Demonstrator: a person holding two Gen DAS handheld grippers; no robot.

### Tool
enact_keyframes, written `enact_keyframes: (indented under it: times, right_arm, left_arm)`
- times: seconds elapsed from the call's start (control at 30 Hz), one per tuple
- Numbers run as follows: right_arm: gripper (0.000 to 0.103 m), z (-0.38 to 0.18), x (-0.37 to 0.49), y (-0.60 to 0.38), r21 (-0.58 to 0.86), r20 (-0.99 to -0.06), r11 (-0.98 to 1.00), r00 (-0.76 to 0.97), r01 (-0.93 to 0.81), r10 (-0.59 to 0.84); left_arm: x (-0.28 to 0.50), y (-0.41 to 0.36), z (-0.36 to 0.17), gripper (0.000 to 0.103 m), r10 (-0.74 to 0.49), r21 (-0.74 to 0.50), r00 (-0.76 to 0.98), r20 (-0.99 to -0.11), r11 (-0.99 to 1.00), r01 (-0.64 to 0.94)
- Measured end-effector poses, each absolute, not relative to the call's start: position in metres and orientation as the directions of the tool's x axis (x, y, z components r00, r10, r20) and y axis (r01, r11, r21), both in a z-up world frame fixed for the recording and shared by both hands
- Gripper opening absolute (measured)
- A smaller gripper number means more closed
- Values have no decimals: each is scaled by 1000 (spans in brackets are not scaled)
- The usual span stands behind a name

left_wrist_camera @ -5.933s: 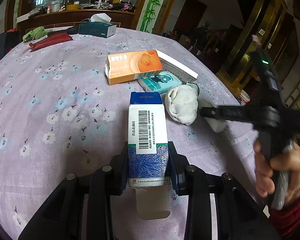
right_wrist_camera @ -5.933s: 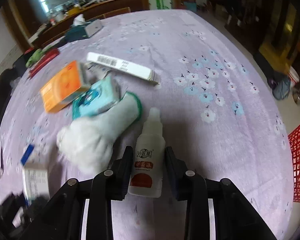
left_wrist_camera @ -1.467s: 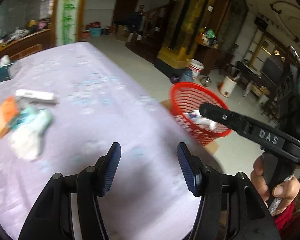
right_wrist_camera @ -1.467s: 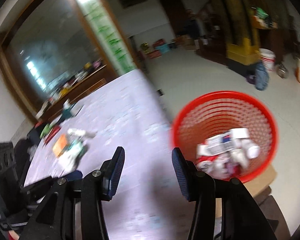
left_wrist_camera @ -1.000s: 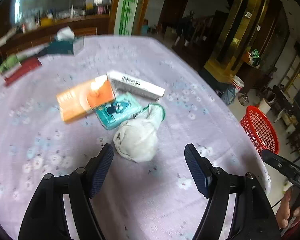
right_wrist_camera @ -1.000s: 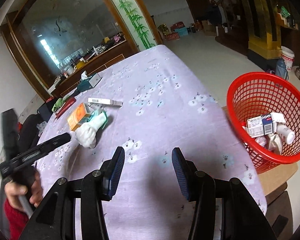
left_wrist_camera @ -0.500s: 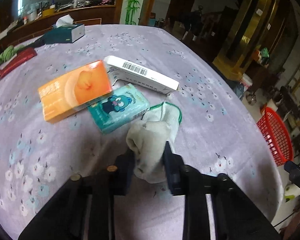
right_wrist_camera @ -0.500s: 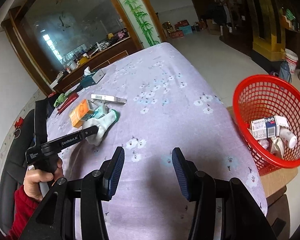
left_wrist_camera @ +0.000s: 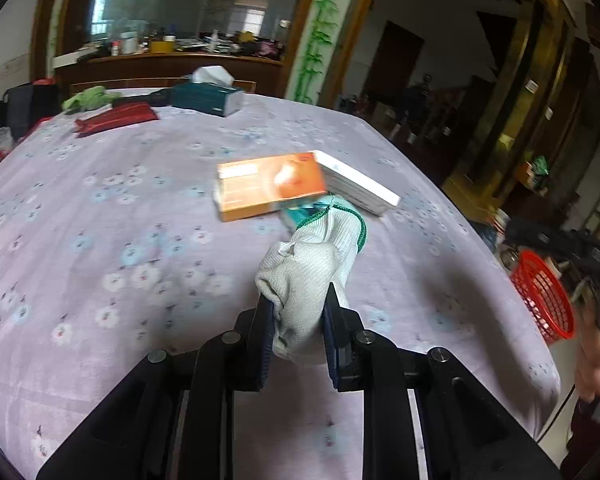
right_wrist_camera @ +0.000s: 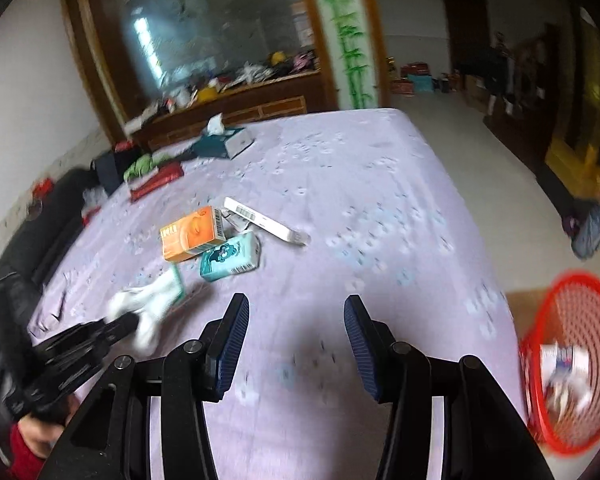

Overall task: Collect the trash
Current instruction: 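Grasp the white glove with the left tool while the right tool grasps the white barcode box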

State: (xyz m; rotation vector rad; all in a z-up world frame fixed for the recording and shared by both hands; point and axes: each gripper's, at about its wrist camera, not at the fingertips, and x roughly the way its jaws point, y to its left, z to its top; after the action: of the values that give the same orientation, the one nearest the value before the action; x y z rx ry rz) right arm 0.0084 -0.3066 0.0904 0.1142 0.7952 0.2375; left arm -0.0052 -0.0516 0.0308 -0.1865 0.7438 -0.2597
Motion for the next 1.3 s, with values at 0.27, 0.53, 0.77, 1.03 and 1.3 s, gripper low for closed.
enact_keyframes:
  times: [0.27,0.53,0.77,1.03,1.3]
  right_arm:
    - [53,59,88,-262,-30,-756,964,636,-266,152]
    - [53,30,129,-237,-143,-793,933,602,-331,92]
    - [23,20,145,-223,-207,-782,924,621,-320,40]
    - [13,39,99,-246,-14,-784,972,606,-236,136]
    - [13,48,5,-256,135,-755,973,616,-189,224]
  left_arm:
    - [0,-45,22,20,-298,-263,695,-655,951,160]
    - [7,-44,15,20,-323,-290,671,-667,942,166]
    - [9,-45,14,20,-326,-292,669,-669,942,167]
    - [-2,-50,23,20,-324,-279,689,-649,943,181]
    - [-25,-65,34,21,-331,-256,697,-636,943,215]
